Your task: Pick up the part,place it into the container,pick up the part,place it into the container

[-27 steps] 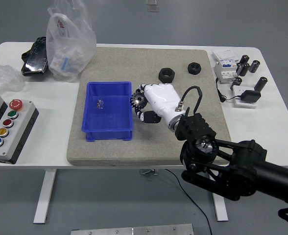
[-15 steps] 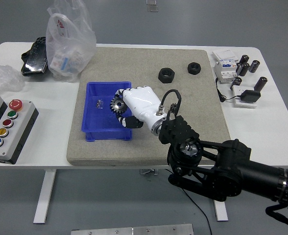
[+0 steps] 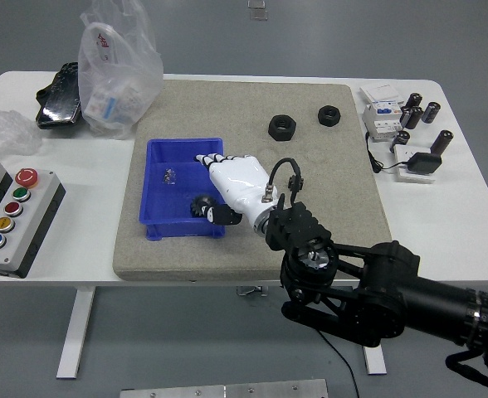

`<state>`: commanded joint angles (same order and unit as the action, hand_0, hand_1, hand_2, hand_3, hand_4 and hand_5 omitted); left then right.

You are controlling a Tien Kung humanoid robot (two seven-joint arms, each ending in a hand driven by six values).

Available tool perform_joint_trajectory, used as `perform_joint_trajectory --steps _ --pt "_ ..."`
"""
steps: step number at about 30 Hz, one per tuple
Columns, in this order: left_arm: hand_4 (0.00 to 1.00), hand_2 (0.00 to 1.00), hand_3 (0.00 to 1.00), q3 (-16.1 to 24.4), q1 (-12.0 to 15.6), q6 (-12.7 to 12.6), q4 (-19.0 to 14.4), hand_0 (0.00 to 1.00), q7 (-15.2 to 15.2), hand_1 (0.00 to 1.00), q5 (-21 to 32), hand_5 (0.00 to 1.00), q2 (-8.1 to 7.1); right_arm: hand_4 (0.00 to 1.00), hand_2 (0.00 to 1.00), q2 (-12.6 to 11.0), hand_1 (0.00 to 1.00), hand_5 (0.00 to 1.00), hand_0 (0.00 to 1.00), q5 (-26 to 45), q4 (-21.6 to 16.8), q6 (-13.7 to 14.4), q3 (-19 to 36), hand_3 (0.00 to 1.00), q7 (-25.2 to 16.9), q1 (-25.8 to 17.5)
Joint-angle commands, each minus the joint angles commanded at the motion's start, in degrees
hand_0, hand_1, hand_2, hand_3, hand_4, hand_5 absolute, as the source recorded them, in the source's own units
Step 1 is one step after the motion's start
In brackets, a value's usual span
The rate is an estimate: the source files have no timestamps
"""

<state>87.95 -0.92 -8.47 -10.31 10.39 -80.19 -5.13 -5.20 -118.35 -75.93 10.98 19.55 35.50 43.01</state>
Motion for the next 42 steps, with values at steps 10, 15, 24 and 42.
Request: perform_joint_trajectory --steps 10,15,24,42 --pt "0.719 0.531 0.618 0.27 0.05 -0.07 0.0 0.667 -0.07 0.524 -0.15 0.331 0.07 0.911 0.904 -0.83 0.721 0.495 0.335 -0.06 3.15 2.5 4.72 0.973 0.98 -0.68" --pt "0.718 0.532 0.617 0.44 0.12 -0.05 0.0 0.667 0.05 0.52 -0.3 0.332 0.02 0.882 0.855 -1.64 0.696 0.469 0.319 1.79 9.59 3.14 7.47 0.905 0.77 -0.25" --pt "0.718 0.532 0.617 0.55 0.13 0.04 0.0 0.667 0.13 0.517 -0.46 0.33 0.03 0.873 0.806 -1.51 0.669 0.443 0.309 5.04 20.83 3.46 7.13 0.854 -0.61 -0.84" --pt "0.718 0.529 0.609 0.2 0.04 0.28 0.0 0.667 -0.02 0.517 -0.29 0.331 0.01 0.415 0.462 -0.9 0.451 0.112 0.22 7.38 25.23 4.99 5.3 0.537 -1.99 -1.33"
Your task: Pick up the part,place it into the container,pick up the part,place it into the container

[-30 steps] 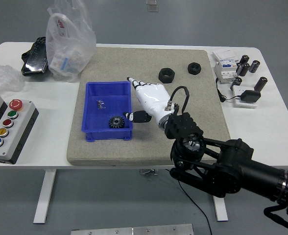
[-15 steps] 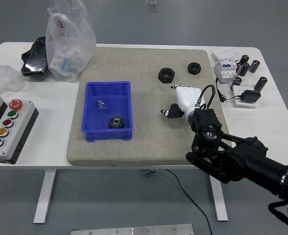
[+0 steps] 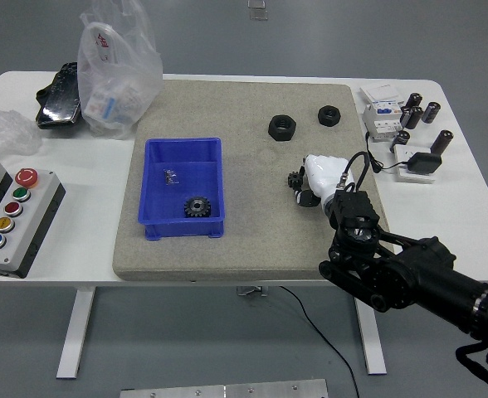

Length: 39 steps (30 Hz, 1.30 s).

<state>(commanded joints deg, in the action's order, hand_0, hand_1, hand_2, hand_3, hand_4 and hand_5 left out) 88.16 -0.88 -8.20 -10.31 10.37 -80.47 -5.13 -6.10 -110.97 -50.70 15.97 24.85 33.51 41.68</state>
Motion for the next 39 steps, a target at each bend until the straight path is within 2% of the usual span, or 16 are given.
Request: perform_joint_trajectory --steps 2,9,14,22,27,32,37,38,39 --pt "0.718 0.529 0.606 -0.04 0.01 0.01 0.0 0.666 0.0 0.517 0.03 0.331 -0.02 0.391 0.459 0.07 0.445 0.08 0.219 0.31 -0.21 0.25 -0.56 0.541 -0.12 -0.01" --pt "0.719 0.529 0.606 -0.15 -0.02 0.01 0.0 0.666 -0.06 0.517 0.15 0.332 -0.02 0.381 0.455 0.04 0.442 0.07 0.218 0.54 -1.77 1.07 -1.52 0.535 -0.41 -0.07" --pt "0.719 0.531 0.606 -0.04 0.0 -0.04 0.0 0.666 -0.09 0.517 0.11 0.332 0.0 0.372 0.449 -0.7 0.441 0.086 0.218 -0.46 -4.27 1.59 -0.69 0.531 -0.31 -0.08" --pt "0.719 0.531 0.606 -0.02 0.07 -0.02 0.0 0.666 -0.09 0.517 0.12 0.332 0.05 0.376 0.447 -2.4 0.441 0.088 0.217 -3.24 -12.82 1.86 0.78 0.527 0.55 -0.04" --pt "0.719 0.531 0.605 0.0 0.06 -0.02 0.0 0.666 -0.07 0.517 0.1 0.332 0.03 0.391 0.453 -2.25 0.445 0.072 0.217 -4.12 -19.65 2.2 -2.17 0.529 0.69 0.3" --pt "0.719 0.531 0.605 -0.01 0.02 -0.01 0.0 0.666 0.03 0.517 0.08 0.333 0.0 0.403 0.468 -1.12 0.464 0.063 0.223 -2.85 -25.46 3.85 -6.36 0.528 -1.17 1.17" --pt "0.719 0.531 0.605 -0.02 -0.01 0.0 0.0 0.666 0.12 0.517 0.05 0.333 0.01 0.403 0.468 -0.24 0.464 0.063 0.223 -1.86 -26.12 4.89 -8.48 0.528 -2.33 1.91" --pt "0.72 0.531 0.605 0.02 0.0 0.0 0.0 0.666 0.15 0.517 0.0 0.333 0.03 0.348 0.537 -0.15 0.501 0.104 0.23 -1.73 -25.97 5.22 -8.54 0.542 -2.49 1.95" --pt "0.72 0.531 0.605 0.1 0.01 0.0 0.0 0.666 0.18 0.517 -0.09 0.333 0.06 0.348 0.537 -0.08 0.501 0.104 0.23 -1.62 -25.82 5.5 -8.55 0.542 -2.61 1.94"
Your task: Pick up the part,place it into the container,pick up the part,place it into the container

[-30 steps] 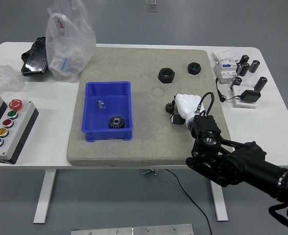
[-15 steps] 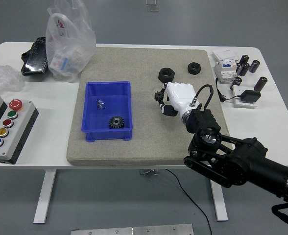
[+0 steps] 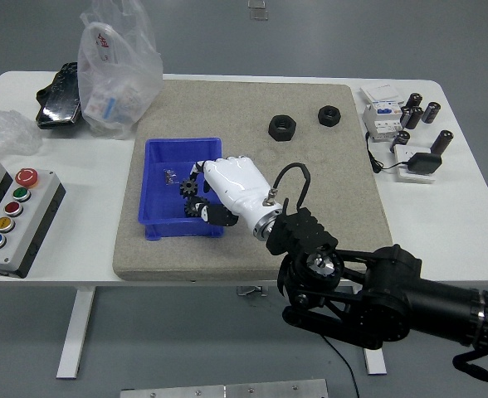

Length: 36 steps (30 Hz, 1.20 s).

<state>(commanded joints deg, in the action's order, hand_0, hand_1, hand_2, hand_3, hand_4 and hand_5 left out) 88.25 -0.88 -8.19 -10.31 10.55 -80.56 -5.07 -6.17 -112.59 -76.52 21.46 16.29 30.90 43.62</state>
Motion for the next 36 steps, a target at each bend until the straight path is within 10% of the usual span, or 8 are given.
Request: perform_joint_trajectory --steps 4,5,16,17,36 --pt "0.72 0.531 0.605 0.31 -0.04 0.0 0.0 0.666 0.13 0.517 -0.36 0.333 0.06 0.348 0.537 0.37 0.501 0.104 0.23 0.19 0.73 0.98 0.06 0.542 -0.15 -0.22" --pt "0.72 0.531 0.605 0.3 -0.06 0.0 0.0 0.667 0.12 0.517 -0.37 0.333 0.05 0.172 0.627 0.47 0.541 0.214 0.241 0.22 0.96 1.17 0.08 0.581 -0.16 -0.27" --pt "0.719 0.529 0.604 0.18 -0.21 0.09 0.0 0.667 0.14 0.517 -0.36 0.333 0.1 0.213 0.784 0.75 0.614 0.257 0.261 0.62 2.3 -0.13 0.82 0.723 0.84 -0.55" --pt "0.719 0.523 0.604 0.18 -0.2 0.1 0.0 0.667 0.14 0.515 -0.36 0.334 0.1 0.322 0.863 0.75 0.636 0.274 0.269 0.55 2.33 -0.29 0.95 0.87 0.96 -0.58" --pt "0.717 0.521 0.603 0.22 -0.12 0.14 0.0 0.667 0.13 0.517 -0.43 0.332 0.14 0.321 0.854 0.28 0.626 0.26 0.265 -0.58 2.01 0.21 4.03 0.857 1.49 -1.96"
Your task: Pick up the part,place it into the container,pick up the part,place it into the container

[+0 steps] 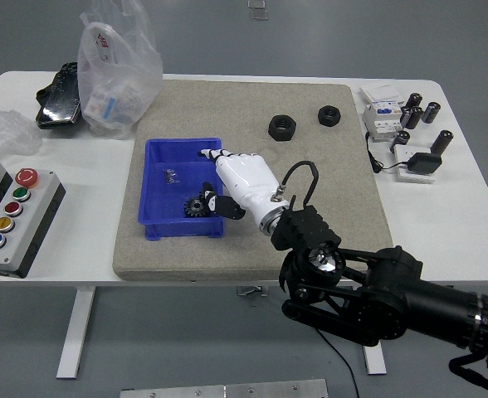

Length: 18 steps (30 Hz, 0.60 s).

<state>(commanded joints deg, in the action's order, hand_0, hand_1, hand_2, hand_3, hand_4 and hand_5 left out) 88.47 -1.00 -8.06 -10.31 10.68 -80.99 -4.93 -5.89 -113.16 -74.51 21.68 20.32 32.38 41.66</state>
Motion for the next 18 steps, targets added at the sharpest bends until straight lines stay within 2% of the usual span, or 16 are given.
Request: perform_joint_trajectory --steps 4,6,8,10,11,16,17,18 --pt "0.717 0.521 0.603 0.06 0.01 0.0 0.0 0.667 -0.04 0.517 -0.06 0.332 0.01 0.321 0.854 -0.83 0.626 0.26 0.265 -1.52 -1.22 0.27 3.28 0.857 0.18 -1.04" --pt "0.716 0.519 0.602 0.09 0.03 0.0 0.0 0.667 -0.08 0.515 -0.08 0.332 0.03 0.361 0.836 -1.52 0.625 0.28 0.267 -2.56 -2.4 0.49 5.54 0.824 0.16 -1.92" --pt "0.716 0.519 0.602 0.14 0.07 -0.01 0.0 0.667 -0.07 0.515 -0.08 0.332 0.06 0.361 0.836 -2.44 0.625 0.28 0.267 -3.19 -3.83 1.43 8.01 0.824 -0.48 -3.17" --pt "0.716 0.519 0.602 0.51 0.04 -0.04 0.0 0.667 0.12 0.515 -0.34 0.332 0.05 0.361 0.836 -3.48 0.625 0.28 0.267 -2.9 -5.08 3.62 10.56 0.824 -2.2 -4.59" --pt "0.716 0.517 0.602 1.15 -0.03 -0.08 0.0 0.667 0.41 0.512 -0.92 0.331 0.04 0.409 0.772 -3.96 0.602 0.249 0.282 -2.23 -5.46 4.97 11.9 0.73 -3.32 -5.38" --pt "0.716 0.517 0.602 5.75 -0.29 -0.38 0.0 0.667 2.34 0.512 -5.14 0.331 -0.15 0.409 0.772 -5.09 0.602 0.249 0.282 4.18 -6.0 12.43 19.28 0.73 -10.76 -9.85" --pt "0.716 0.519 0.602 6.33 -0.27 -0.46 0.0 0.667 2.58 0.513 -5.59 0.331 -0.18 0.504 0.686 -5.23 0.569 0.236 0.325 5.4 -6.27 13.78 20.93 0.693 -12.48 -10.81" --pt "0.716 0.519 0.602 6.69 -0.25 -0.51 0.0 0.667 2.74 0.513 -5.88 0.331 -0.21 0.504 0.686 -5.37 0.569 0.236 0.325 6.04 -6.56 14.83 22.3 0.693 -13.86 -11.56"
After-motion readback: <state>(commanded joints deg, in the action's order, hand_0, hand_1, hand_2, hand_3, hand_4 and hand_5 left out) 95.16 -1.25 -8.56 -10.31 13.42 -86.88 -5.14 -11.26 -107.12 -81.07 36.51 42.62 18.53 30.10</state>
